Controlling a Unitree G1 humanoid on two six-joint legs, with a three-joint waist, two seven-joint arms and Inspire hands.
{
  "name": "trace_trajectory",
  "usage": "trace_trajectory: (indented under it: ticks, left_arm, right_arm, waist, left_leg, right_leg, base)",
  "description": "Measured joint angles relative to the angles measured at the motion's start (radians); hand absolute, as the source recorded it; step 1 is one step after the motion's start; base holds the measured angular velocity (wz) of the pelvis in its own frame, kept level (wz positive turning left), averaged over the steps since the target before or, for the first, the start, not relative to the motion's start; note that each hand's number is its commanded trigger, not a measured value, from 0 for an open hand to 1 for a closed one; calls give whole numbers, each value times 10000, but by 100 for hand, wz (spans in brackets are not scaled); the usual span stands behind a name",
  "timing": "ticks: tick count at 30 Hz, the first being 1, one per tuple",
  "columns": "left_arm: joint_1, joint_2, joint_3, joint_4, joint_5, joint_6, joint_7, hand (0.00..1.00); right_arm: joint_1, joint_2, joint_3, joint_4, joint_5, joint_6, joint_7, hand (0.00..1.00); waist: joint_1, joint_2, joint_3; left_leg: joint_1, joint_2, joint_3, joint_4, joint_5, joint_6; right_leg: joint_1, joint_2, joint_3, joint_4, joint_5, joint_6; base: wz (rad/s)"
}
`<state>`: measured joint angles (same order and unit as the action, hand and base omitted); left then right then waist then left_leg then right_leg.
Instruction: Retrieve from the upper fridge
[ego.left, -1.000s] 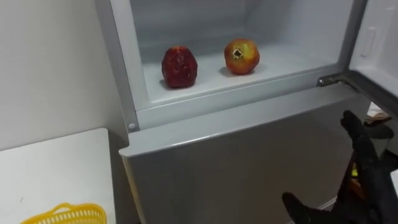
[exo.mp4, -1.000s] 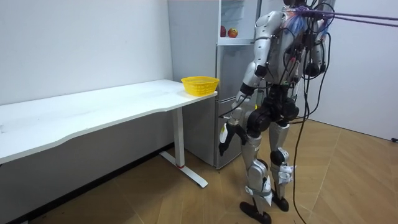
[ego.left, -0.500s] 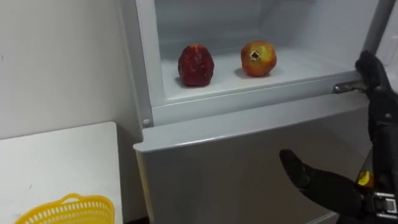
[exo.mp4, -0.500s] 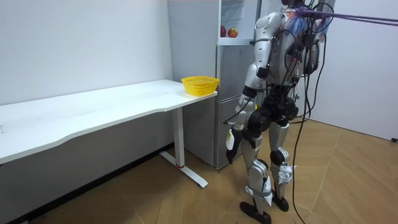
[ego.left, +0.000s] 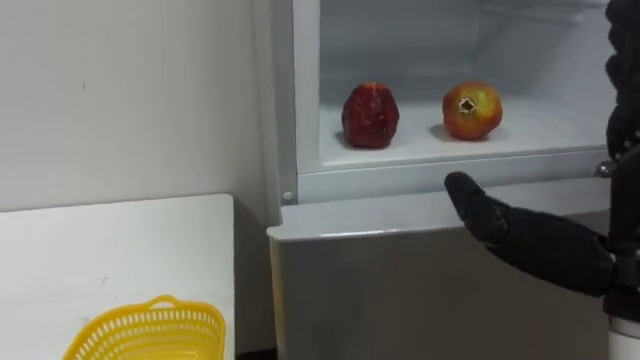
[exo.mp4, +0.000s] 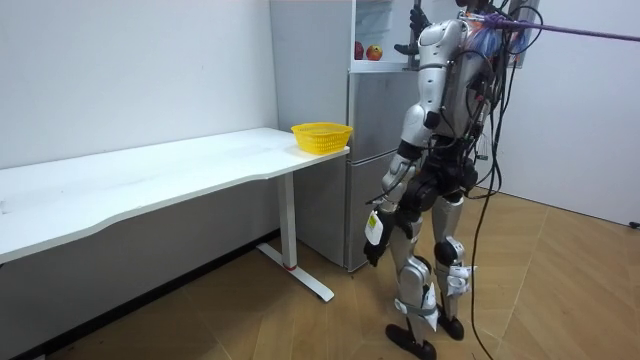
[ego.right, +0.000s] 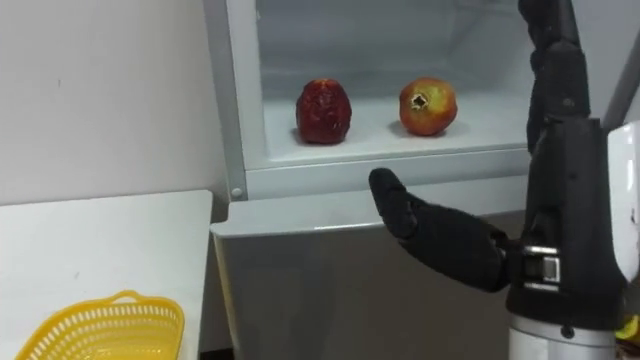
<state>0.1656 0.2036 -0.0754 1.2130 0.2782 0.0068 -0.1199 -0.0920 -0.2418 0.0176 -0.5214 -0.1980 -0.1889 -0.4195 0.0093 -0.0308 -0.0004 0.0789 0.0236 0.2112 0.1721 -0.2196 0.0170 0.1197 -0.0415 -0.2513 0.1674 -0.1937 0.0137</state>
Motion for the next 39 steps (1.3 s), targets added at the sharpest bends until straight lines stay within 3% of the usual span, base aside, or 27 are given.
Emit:
trace_trajectory:
  ticks: [9, 17, 21, 28, 31, 36, 39]
  left_arm:
    - [214, -24, 695, -76, 111, 154, 8, 0]
    - [126, -43, 1101, -189, 397, 164, 58, 0]
    - [33, -43, 1139, -184, 395, 174, 71, 0]
    - [13, -44, 1110, -174, 394, 191, -7, 0]
    - [-39, -44, 1115, -175, 399, 192, -7, 0]
    - [-54, -11, 1113, -264, 400, 397, -10, 0]
    - [-93, 24, 1126, -442, 401, 401, -8, 0]
  right_arm:
    - [-863, -7, -516, 1006, 303, 187, 212, 0]
    - [-2188, -39, -841, 2101, 574, 383, 450, 0]
    - [-2425, -309, -842, 2425, 1145, 525, 698, 0]
    - [-3169, -431, -821, 3358, 1313, 598, 940, 0]
    - [-3311, -603, -798, 3663, 1307, 604, 1163, 0]
    - [-3861, -714, -483, 3987, 1177, 991, 1395, 0]
    - [-3894, -784, -281, 4017, 1014, 1064, 1425, 0]
  waist:
    - [109, -124, -20]
    - [254, -173, 22]
    - [278, -189, 25]
    - [339, -144, 63]
    - [517, -137, 69]
    - [662, -172, 72]
    - [842, -246, 36]
  left_leg:
    - [-50, -33, -261, 129, 10, -2]
    - [-176, -32, -368, 263, 10, -2]
    - [-164, -54, -513, 306, 11, 1]
    - [-154, -48, -565, 308, 12, 2]
    - [-168, -42, -569, 319, 12, 2]
    - [-279, -49, -683, 353, 13, 3]
    - [-316, -51, -743, 428, 20, 1]
  right_leg:
    - [94, -49, -516, 7, 0, 4]
    - [72, -61, -533, 4, 0, 4]
    - [152, -69, -544, 4, 0, 4]
    - [219, -76, -643, 12, -1, 4]
    - [219, -74, -678, 13, -1, 4]
    - [178, -84, -840, 17, -1, 4]
    - [179, -89, -935, 17, -1, 4]
  base:
    - [9]
    - [5]
    - [8]
    - [2]
    - [1]
    - [7]
    - [10]
